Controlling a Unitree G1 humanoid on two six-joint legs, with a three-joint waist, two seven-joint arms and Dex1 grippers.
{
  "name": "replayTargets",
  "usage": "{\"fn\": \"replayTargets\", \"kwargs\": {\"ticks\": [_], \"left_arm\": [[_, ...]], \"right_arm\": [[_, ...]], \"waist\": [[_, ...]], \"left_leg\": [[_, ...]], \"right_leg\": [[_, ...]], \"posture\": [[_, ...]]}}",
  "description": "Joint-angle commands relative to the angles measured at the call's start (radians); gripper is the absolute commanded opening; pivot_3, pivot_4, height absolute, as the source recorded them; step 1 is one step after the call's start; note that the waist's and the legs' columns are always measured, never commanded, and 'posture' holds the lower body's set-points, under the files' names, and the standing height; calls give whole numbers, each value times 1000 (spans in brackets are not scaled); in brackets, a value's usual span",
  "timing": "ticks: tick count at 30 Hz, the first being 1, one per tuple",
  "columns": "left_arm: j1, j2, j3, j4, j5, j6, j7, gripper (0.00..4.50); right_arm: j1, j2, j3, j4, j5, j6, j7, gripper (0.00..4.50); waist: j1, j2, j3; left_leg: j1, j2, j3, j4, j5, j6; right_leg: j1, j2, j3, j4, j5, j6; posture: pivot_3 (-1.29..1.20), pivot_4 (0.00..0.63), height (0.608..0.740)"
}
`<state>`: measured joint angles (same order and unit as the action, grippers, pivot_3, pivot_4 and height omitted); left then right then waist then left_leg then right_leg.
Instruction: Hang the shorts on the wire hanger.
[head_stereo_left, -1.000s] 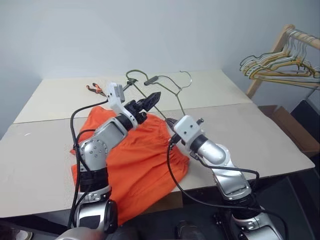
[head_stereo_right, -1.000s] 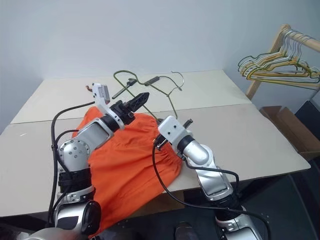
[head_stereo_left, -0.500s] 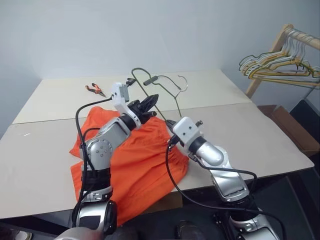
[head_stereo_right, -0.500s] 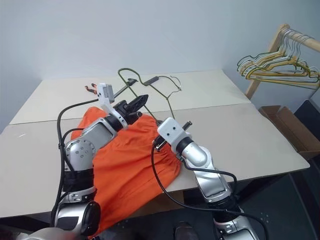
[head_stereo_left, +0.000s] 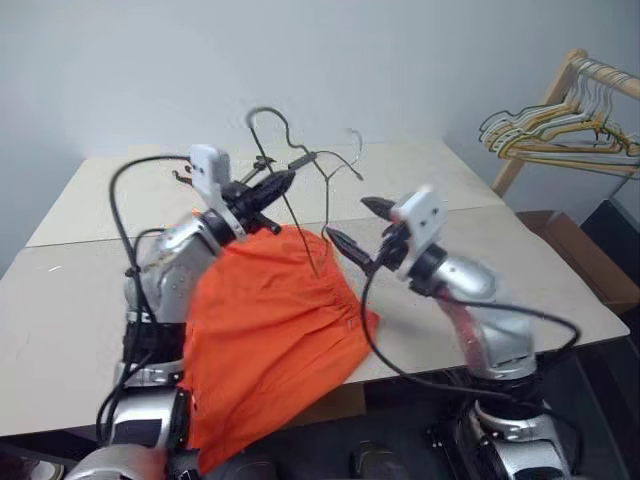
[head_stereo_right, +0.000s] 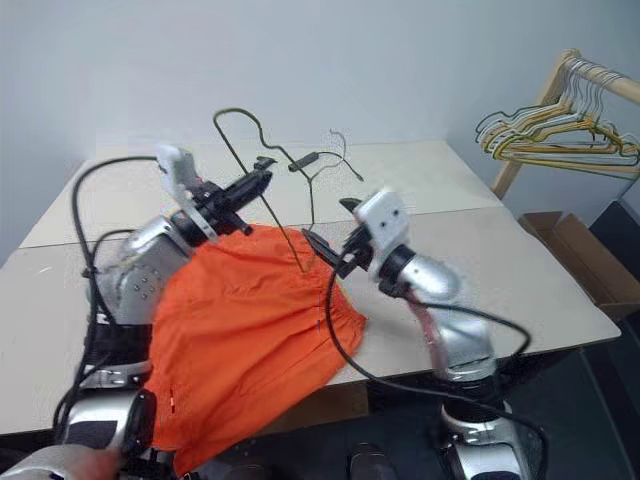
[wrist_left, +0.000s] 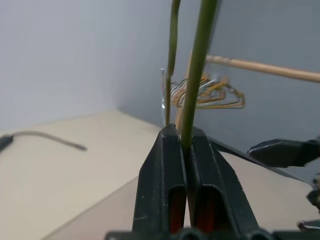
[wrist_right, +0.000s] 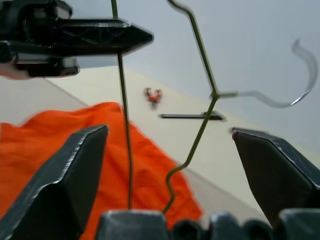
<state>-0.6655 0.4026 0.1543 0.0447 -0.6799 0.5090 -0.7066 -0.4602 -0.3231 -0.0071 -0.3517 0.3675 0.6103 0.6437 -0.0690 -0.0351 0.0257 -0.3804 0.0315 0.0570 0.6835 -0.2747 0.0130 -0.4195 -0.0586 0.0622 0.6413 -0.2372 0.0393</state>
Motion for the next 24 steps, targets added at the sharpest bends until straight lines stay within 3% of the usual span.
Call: {"fn": "replayTargets", "kwargs": {"ticks": [1,6,16,24], "left_arm": [[-53,63,70,33,-99,-14,-208,0],[-62,138,142,86,-259,80,-458,0],[-38,136,231,75,-404,168,-500,0],[-44,118,234,75,-445,192,-507,0]], "right_arm": [[-78,-90,-116,27,273,200,158,4492],[-134,-231,-78,171,429,348,404,4492],[-257,-159,-25,411,470,420,453,4492],[-306,-98,94,444,391,345,514,4492]], "waist": [[0,0,0],[-2,0,0],[-1,0,0],[1,0,0]], "left_leg": [[0,0,1,0,0,0],[1,1,2,0,0,1],[0,1,1,0,0,1],[-1,1,0,1,0,1]], "right_leg": [[0,0,0,0,0,0],[1,1,0,0,0,0],[-1,1,0,1,0,0],[-2,0,-1,3,0,0]], "posture": [[-25,0,740],[-23,0,740],[-10,0,740],[-15,0,740]]}}
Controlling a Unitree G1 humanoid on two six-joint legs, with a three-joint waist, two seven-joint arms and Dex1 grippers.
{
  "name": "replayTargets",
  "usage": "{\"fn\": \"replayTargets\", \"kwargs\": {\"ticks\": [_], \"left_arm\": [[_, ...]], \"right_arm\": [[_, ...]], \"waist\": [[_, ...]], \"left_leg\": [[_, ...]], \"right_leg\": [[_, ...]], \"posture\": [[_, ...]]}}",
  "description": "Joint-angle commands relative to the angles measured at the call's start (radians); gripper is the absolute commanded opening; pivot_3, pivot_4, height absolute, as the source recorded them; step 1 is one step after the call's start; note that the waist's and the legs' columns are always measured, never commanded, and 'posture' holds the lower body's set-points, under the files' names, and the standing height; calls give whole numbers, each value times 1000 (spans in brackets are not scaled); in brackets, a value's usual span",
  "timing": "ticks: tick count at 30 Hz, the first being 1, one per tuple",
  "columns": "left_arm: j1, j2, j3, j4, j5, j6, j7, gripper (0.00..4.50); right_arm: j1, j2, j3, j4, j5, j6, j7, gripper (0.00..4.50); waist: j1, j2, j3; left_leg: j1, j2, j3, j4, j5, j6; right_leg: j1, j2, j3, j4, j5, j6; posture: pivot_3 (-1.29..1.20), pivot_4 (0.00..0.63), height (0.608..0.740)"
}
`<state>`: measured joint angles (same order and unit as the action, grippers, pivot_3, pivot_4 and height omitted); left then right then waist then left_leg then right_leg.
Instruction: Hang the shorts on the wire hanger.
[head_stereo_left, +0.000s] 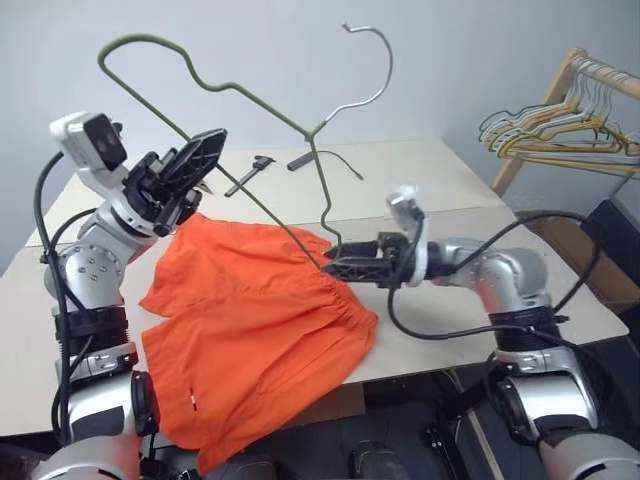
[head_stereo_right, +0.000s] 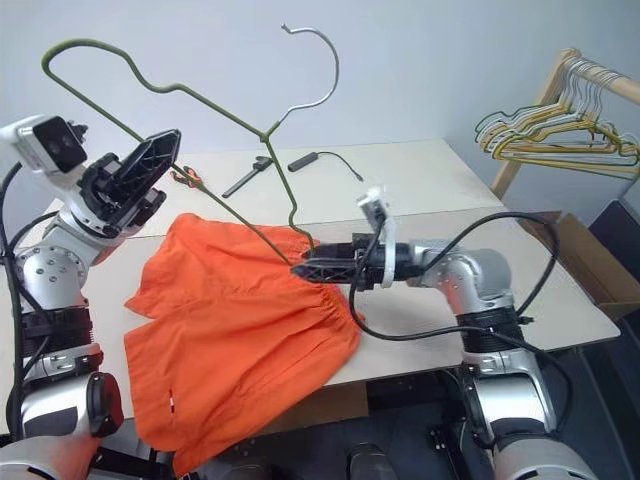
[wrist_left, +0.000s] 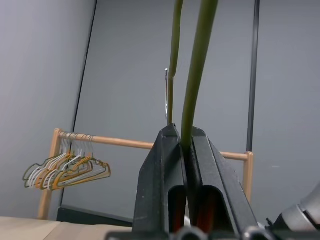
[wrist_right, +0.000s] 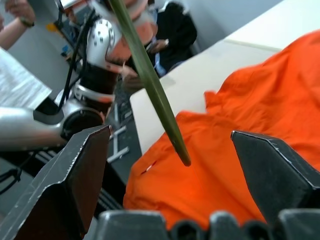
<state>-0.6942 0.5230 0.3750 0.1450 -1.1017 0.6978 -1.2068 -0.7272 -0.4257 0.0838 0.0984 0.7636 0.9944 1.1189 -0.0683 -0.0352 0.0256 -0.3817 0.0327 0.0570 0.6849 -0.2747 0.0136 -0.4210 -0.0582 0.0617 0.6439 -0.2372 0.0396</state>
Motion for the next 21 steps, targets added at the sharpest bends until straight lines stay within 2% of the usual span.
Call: {"fn": "replayTargets", "kwargs": {"ticks": [1,6,9,19,20,21], "left_arm": [[-15,-4,12,-22,-20,1,-8,0],[-16,-15,15,-11,-15,-5,-6,0],[-9,-20,11,-12,-7,-10,-8,0],[6,-60,18,-4,23,-74,3,0],[17,-65,12,-11,41,-102,-11,261],[26,-67,3,-16,57,-116,-16,545]], "right_arm": [[-45,7,7,-4,-6,-40,46,4492],[-67,12,10,2,-4,-45,60,4492],[-70,14,7,-1,-5,-44,48,3878],[-59,27,12,-11,-28,-55,20,350],[-57,30,7,-13,-29,-59,20,16],[-54,33,3,-16,-30,-63,20,0]], "waist": [[0,0,0],[-1,0,0],[-1,0,0],[-1,0,0],[-2,0,0],[-4,0,0]], "left_leg": [[0,0,0,0,0,0],[-1,0,0,1,0,0],[0,0,0,1,0,0],[-1,0,0,1,0,0],[0,0,0,1,0,0],[0,0,0,1,0,0]], "right_leg": [[0,0,0,0,0,0],[0,0,0,0,0,0],[0,0,-1,0,0,0],[0,0,-1,1,0,0],[0,0,-1,1,0,0],[-1,0,-1,1,0,0]], "posture": [[-15,0,740],[-18,0,740],[-19,0,740],[-22,0,740],[-21,0,740],[-22,0,740]]}}
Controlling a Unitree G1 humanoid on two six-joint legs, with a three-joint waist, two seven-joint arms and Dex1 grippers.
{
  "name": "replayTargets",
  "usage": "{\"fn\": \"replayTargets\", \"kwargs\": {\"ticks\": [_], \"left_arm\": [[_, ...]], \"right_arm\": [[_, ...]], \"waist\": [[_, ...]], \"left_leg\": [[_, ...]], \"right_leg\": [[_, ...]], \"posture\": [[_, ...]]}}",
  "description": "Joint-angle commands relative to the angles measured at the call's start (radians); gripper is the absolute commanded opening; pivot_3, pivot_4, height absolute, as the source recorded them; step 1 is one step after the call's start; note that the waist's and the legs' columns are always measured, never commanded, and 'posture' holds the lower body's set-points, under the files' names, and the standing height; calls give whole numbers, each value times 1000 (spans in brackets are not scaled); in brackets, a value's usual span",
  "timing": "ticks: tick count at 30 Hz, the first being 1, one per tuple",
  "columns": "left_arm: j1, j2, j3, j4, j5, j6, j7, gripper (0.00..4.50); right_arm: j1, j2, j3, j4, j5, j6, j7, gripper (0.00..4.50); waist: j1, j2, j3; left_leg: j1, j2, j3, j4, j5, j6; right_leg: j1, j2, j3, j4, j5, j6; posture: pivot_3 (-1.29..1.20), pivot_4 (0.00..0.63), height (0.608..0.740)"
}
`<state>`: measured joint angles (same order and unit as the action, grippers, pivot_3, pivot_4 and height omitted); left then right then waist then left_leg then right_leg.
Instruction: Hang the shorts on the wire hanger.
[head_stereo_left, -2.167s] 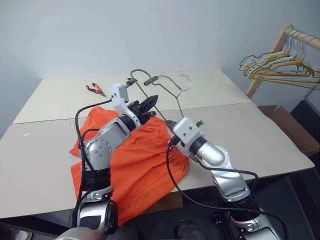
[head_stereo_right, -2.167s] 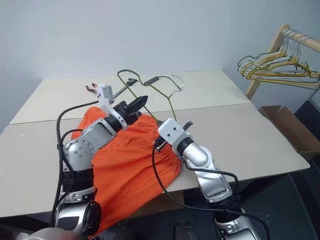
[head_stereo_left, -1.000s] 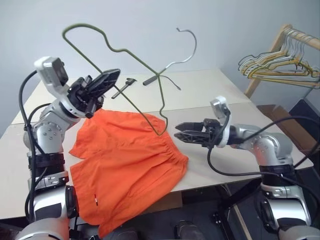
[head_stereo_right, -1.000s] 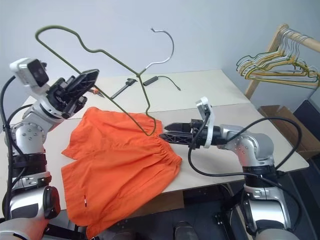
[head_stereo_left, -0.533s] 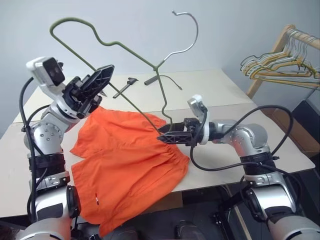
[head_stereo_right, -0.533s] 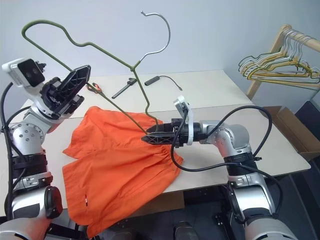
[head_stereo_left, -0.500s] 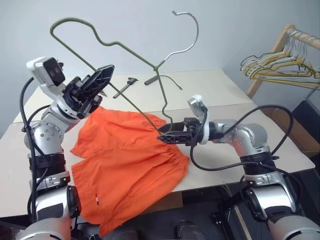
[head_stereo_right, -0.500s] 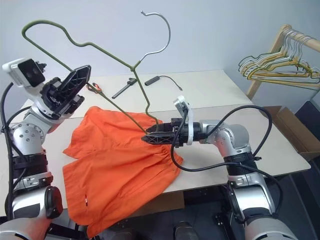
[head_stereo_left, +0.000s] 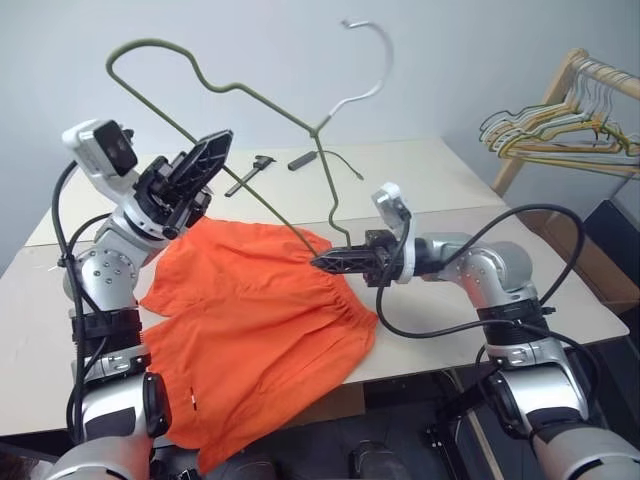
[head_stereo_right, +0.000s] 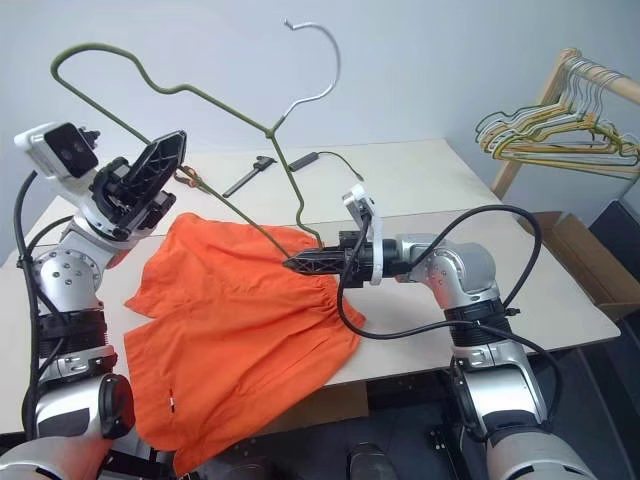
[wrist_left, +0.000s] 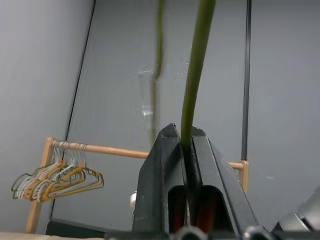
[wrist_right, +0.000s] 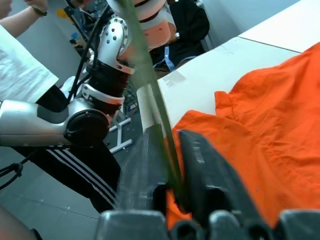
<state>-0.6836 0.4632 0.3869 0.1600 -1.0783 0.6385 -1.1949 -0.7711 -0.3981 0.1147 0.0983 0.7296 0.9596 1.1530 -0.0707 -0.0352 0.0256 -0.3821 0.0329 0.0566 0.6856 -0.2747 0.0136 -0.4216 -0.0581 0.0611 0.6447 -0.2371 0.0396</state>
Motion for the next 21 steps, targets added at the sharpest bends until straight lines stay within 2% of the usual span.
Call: {"fn": "replayTargets", "kwargs": {"ticks": [1,5,12,13,16,21], "left_arm": [[22,-12,-15,-35,47,-70,-26,726],[40,-9,-35,-18,82,-66,-2,2026],[165,106,-250,-20,392,-150,-20,4316],[185,118,-258,-32,421,-170,-7,4454],[258,199,-313,-116,561,-287,-18,4454],[356,351,-369,-230,712,-426,-73,4454]], "right_arm": [[-9,11,-36,-17,7,-27,-20,0],[-8,33,-77,-21,31,-22,-52,0],[3,38,-197,-51,91,34,-171,0],[15,17,-217,-63,98,56,-189,0],[87,-102,-235,-125,101,119,-194,0],[229,-370,-221,-145,127,272,-98,0]], "waist": [[-1,0,0],[1,0,0],[1,0,0],[1,0,0],[3,0,0],[21,1,0]], "left_leg": [[0,0,0,0,0,0],[0,0,0,0,0,0],[0,-1,0,0,0,0],[0,0,0,0,0,0],[-2,0,0,0,0,0],[-4,0,3,0,-1,1]], "right_leg": [[0,0,0,0,0,0],[0,0,0,0,0,0],[0,0,0,0,0,0],[0,0,0,0,0,0],[-1,0,-1,-1,0,0],[-1,-2,-1,-4,0,0]], "posture": [[-22,0,740],[-21,0,740],[-28,0,740],[-30,0,740],[-24,0,740],[-24,0,740]]}}
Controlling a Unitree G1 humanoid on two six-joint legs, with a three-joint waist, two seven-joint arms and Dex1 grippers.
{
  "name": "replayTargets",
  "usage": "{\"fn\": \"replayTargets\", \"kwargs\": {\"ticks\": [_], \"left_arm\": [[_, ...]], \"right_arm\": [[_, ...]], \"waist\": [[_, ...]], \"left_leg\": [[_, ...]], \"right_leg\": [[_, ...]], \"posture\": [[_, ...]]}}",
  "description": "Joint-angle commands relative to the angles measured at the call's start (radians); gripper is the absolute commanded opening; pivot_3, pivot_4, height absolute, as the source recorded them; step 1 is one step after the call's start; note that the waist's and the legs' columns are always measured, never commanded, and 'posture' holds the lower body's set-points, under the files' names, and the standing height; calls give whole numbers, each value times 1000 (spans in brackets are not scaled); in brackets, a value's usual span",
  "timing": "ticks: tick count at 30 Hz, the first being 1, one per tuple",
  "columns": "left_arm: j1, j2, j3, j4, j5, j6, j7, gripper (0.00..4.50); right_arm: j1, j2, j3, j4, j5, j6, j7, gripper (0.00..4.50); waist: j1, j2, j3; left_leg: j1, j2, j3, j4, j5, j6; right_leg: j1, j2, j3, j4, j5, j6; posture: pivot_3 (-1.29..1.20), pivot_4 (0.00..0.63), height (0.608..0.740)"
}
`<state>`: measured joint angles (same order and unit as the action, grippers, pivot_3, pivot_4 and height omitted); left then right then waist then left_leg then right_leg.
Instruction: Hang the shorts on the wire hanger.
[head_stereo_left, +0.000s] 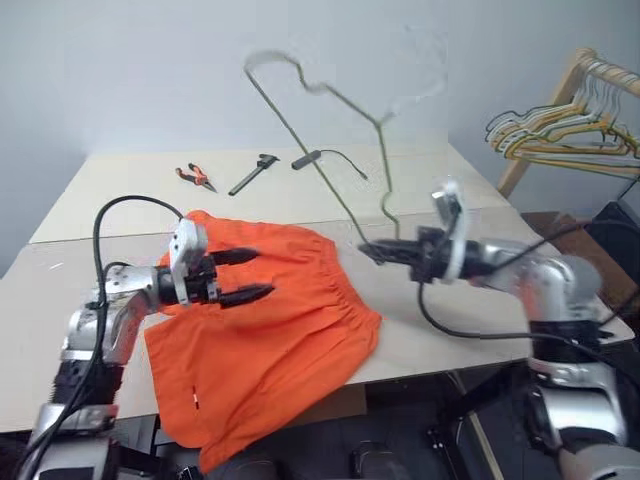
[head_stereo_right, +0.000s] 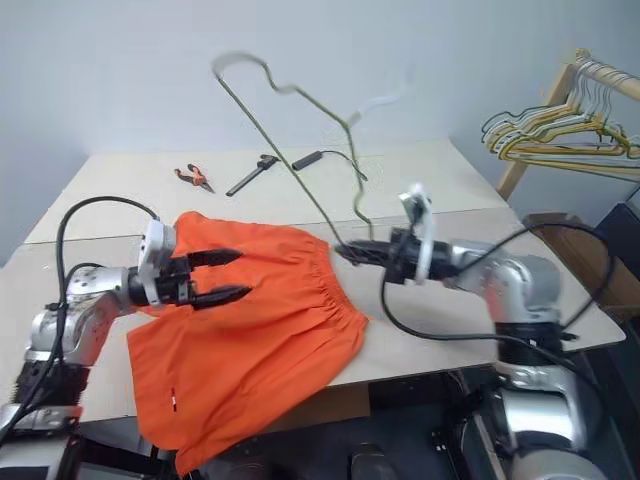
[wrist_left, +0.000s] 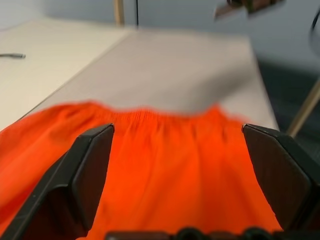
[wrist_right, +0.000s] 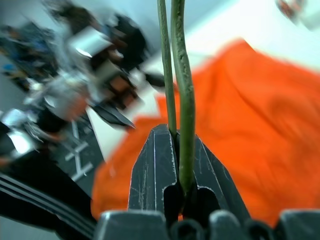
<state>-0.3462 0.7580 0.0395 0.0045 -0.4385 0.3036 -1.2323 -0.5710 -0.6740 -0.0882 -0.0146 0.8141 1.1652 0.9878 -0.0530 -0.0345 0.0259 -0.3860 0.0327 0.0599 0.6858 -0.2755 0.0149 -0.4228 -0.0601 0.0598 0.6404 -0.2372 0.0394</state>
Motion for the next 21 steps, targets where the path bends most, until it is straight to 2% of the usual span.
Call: {"fn": "replayTargets", "kwargs": {"ticks": [1,5,11,16,21], "left_arm": [[32,76,-29,-83,90,-112,-44,4454],[76,140,-25,-132,99,-139,-88,4454],[102,154,-17,-162,78,-131,-105,4454],[113,154,-31,-196,85,-138,-103,4454],[121,155,-38,-199,94,-143,-105,4454]], "right_arm": [[51,-129,-15,-30,42,72,89,0],[137,-272,41,39,12,102,184,0],[151,-359,163,178,-67,93,283,0],[97,-377,298,303,-117,128,382,0],[59,-361,353,404,-161,122,430,0]], "waist": [[6,0,0],[7,1,0],[7,1,0],[9,1,0],[11,1,0]], "left_leg": [[1,0,1,0,0,0],[4,1,5,0,0,0],[5,1,7,0,0,1],[5,1,7,0,-1,1],[5,1,7,0,-1,1]], "right_leg": [[0,0,1,0,0,0],[2,1,1,1,0,0],[2,2,3,1,-1,0],[2,2,3,1,0,0],[2,2,3,1,-1,0]], "posture": [[-23,0,740],[-26,0,740],[-17,0,740],[-9,0,740],[-10,0,740]]}}
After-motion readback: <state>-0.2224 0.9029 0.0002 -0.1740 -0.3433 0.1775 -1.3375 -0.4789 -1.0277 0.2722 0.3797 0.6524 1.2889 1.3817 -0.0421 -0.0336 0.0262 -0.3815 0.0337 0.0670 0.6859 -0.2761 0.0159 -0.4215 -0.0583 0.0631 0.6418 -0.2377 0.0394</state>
